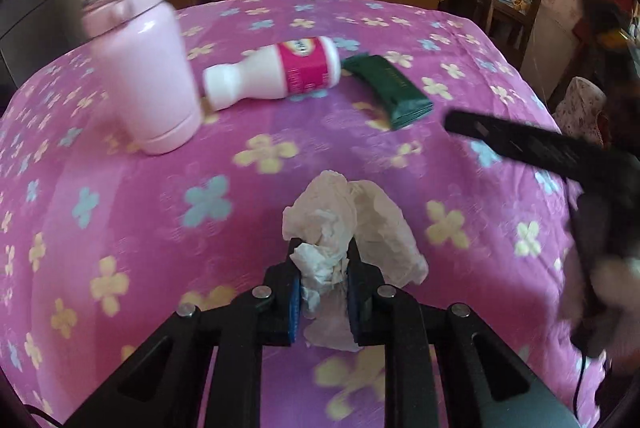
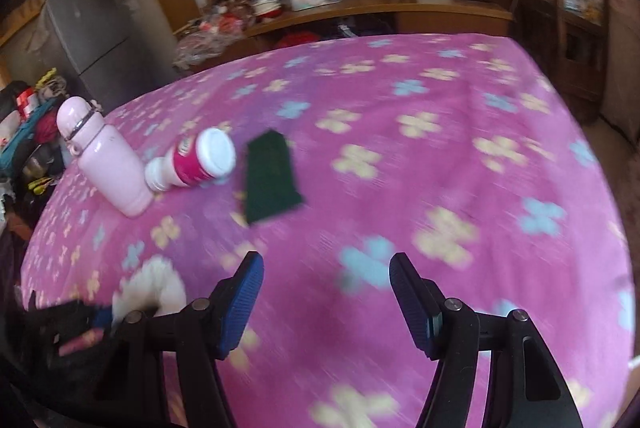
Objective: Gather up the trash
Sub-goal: 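Grasp the white crumpled tissue with the left tool while the right grasps the green wrapper, then carry the tissue and green wrapper over the white bucket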
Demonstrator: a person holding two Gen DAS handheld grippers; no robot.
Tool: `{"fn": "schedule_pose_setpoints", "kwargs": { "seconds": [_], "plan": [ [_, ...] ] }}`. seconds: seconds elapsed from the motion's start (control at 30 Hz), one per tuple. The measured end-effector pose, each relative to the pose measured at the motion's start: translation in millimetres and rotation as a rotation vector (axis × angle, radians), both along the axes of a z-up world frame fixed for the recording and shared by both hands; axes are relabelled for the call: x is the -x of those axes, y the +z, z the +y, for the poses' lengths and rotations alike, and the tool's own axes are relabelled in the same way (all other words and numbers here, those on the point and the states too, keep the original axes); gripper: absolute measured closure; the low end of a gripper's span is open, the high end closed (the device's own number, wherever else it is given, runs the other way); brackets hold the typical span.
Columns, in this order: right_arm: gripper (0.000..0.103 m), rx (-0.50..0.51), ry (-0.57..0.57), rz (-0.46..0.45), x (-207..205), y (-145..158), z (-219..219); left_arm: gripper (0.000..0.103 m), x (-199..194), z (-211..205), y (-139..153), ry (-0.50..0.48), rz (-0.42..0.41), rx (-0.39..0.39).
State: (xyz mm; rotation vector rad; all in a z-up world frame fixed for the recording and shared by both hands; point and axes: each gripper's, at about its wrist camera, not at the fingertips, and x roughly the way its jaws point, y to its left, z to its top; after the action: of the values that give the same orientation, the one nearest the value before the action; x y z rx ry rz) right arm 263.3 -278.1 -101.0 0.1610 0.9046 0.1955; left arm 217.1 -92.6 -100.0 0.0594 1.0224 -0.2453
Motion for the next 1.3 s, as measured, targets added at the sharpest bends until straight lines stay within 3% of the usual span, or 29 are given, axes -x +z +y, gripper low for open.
{"fn": "schedule_pose_setpoints", "kwargs": {
  "seconds": [0.2,0.3,0.37,0.4,0.47,0.53,0.8,1.07,1.3],
  "plan": [
    [0.034,0.148,0.046,-0.007,-46,-9,43,0.083,4,17,-6,0.009,0.015,0.028],
    [0.034,0.169,0.047,0.012,-61,-20,49,0.083,6,19,-10,0.012,0.021,0.034],
    [0.044,0.140,0.048,0.001,-63,-22,46,0.083,10,20,-10,0.012,0.012,0.034],
    [0.060,0.136,0.045,-0.004,-61,-21,44,0.083,12,20,-11,0.010,0.011,0.036],
    [0.064,0.093,0.057,-0.002,-51,-19,38,0.083,15,21,-9,0.009,0.013,0.043],
    [0.069,0.094,0.067,-0.008,-37,-16,35,0.084,16,19,-9,0.011,0.021,0.059],
    [0.070,-0.107,0.098,-0.023,69,7,-4,0.085,55,4,4,-0.037,0.021,0.117],
    [0.070,-0.100,0.080,-0.074,174,30,-23,0.088,97,-23,7,-0.113,0.040,0.140],
    [0.070,-0.087,0.057,-0.088,229,39,-38,0.088,136,-41,20,-0.161,0.027,0.128]
  ]
}}
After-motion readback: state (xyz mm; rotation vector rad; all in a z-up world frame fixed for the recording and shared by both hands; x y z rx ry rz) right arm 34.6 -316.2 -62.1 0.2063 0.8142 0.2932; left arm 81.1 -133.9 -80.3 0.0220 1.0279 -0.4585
